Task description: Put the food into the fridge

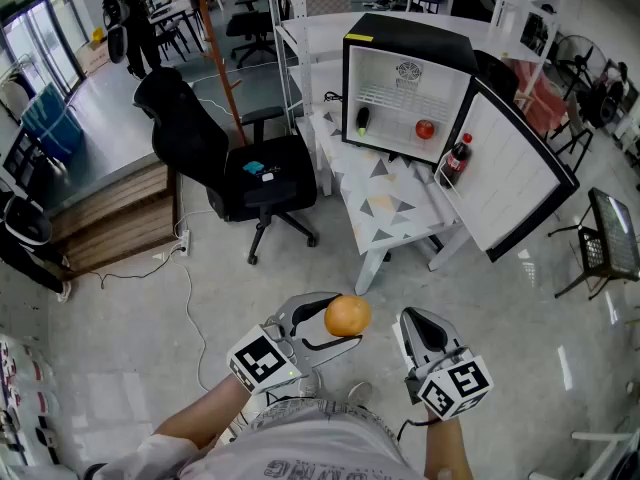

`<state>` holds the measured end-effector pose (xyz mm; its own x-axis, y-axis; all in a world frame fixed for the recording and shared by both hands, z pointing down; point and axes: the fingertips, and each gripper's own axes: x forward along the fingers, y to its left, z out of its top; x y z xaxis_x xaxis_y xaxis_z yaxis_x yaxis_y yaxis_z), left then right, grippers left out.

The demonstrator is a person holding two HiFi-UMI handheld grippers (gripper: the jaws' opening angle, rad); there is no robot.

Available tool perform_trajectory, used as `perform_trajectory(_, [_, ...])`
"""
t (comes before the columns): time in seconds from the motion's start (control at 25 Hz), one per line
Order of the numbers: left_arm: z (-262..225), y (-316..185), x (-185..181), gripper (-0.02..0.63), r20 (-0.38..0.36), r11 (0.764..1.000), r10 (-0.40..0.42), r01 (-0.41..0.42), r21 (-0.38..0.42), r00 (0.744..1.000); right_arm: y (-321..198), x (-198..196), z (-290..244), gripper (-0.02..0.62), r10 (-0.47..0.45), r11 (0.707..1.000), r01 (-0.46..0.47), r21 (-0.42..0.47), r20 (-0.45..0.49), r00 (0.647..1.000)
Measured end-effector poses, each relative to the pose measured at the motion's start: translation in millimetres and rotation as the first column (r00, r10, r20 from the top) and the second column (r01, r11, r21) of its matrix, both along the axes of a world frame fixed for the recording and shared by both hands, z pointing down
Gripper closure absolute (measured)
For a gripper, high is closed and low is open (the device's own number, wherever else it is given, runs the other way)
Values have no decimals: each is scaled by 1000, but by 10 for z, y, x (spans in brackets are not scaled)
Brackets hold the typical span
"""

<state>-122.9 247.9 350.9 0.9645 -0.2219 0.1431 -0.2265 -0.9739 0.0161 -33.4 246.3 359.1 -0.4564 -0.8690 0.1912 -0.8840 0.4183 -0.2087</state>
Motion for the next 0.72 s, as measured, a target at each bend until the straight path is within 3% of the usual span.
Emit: perform_trajectory(0.72, [119, 94, 118, 305, 31, 999, -32, 32, -5, 999, 193, 243, -26, 594, -20, 999, 21, 26, -20, 1000])
